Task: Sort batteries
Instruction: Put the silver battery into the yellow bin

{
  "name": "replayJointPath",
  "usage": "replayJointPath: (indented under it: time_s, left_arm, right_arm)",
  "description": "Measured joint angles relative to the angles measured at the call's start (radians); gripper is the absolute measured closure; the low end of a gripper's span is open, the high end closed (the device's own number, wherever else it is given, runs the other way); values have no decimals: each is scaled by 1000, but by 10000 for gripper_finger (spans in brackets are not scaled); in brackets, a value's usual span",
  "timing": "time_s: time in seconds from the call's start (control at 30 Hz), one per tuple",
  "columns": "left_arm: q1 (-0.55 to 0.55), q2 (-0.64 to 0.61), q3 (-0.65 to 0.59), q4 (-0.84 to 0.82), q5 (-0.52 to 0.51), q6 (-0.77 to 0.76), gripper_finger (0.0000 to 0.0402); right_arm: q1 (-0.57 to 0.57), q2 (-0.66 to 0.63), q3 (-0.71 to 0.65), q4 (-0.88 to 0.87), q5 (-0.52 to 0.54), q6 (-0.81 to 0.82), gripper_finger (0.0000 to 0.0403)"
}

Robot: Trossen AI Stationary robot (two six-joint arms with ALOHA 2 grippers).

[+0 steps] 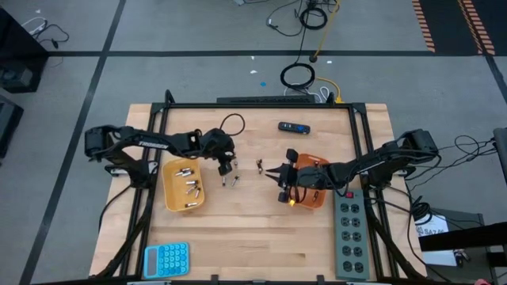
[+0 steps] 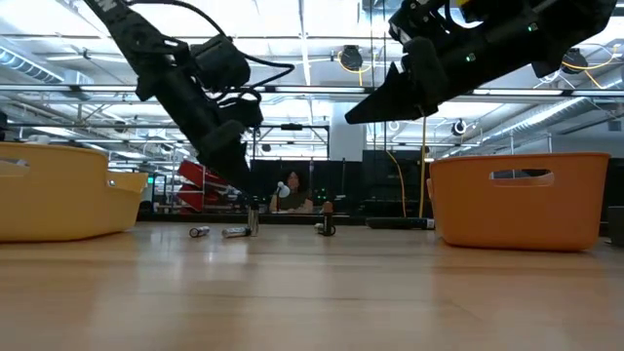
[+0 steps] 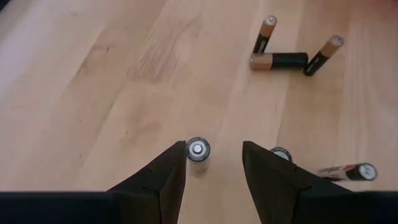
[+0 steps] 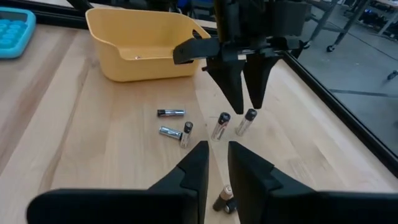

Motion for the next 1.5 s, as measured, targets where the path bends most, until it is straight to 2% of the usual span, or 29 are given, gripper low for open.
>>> replayJointPath:
  time_s: [0.43,0.8,0.9,1.0,1.2,1.33,1.5]
  left_arm:
    - [1,114,-1,90,-1,30,233]
    - [1,156,-1,169,-2,34,236]
    - [1,158,-1,167,-3,42,268]
    - [1,158,-1,164,-5,50,345]
    - [2,158,-1,165,-37,69,349]
    - [2,106,-2,160,-42,73,349]
    - [-6,-56,-1,125,-136,89,349]
  right_arm:
    - [0,0,0,-14,0,11,349]
    - [0,0,0,-25,1,26,349]
    - [0,0,0,-25,1,26,349]
    - [0,0,0,-25,0,26,349]
    - [0,0,0,-26,0,26,349]
    - [0,0,0,-26,1,33,349]
    - [0,0,0,-33,1,36,349]
